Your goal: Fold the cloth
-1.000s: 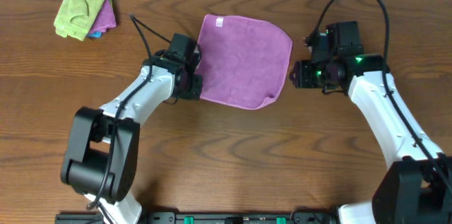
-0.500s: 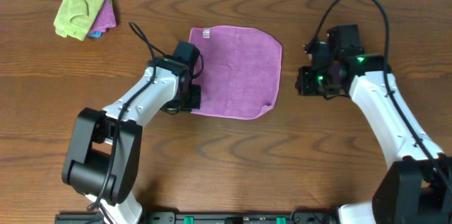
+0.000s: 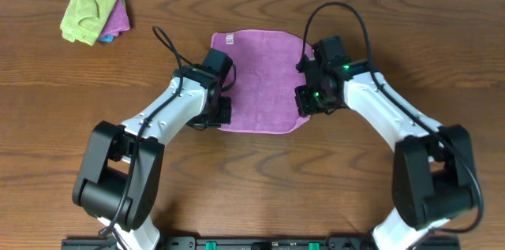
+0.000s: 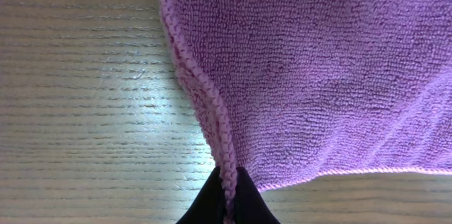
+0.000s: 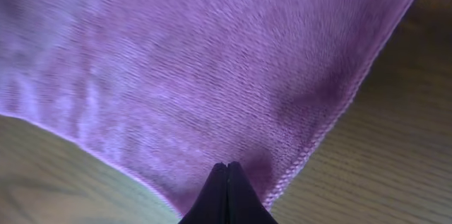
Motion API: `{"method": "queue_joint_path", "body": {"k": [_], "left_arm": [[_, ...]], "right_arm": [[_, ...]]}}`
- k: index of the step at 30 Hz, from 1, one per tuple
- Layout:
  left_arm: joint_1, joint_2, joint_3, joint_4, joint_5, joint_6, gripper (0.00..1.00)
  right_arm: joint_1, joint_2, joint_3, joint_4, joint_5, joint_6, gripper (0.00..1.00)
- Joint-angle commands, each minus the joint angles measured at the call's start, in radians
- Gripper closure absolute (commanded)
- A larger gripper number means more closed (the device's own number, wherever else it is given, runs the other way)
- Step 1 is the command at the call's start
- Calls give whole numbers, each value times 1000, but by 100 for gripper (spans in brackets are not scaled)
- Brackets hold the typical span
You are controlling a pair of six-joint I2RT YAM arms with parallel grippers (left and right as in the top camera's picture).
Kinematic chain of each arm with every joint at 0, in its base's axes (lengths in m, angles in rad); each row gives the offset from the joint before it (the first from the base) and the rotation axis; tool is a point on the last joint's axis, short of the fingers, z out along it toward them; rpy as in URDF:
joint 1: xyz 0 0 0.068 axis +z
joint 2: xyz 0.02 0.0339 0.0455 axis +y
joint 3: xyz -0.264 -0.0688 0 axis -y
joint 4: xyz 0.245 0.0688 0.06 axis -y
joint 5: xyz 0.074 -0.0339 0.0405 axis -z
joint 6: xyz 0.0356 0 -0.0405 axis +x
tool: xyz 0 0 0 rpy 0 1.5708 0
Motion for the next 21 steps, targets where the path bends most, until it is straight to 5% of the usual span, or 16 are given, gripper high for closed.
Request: {"method": "queue_joint_path", "body": {"k": [1,21], "left_arm": [[0,-9,9,-3,-37,-18,94],[0,-9,9,16,-38,-19,94]], "right_arm": [[12,11,-3,-20,12,-6,99],[31,16,-16,-198,115,-10,98]]}}
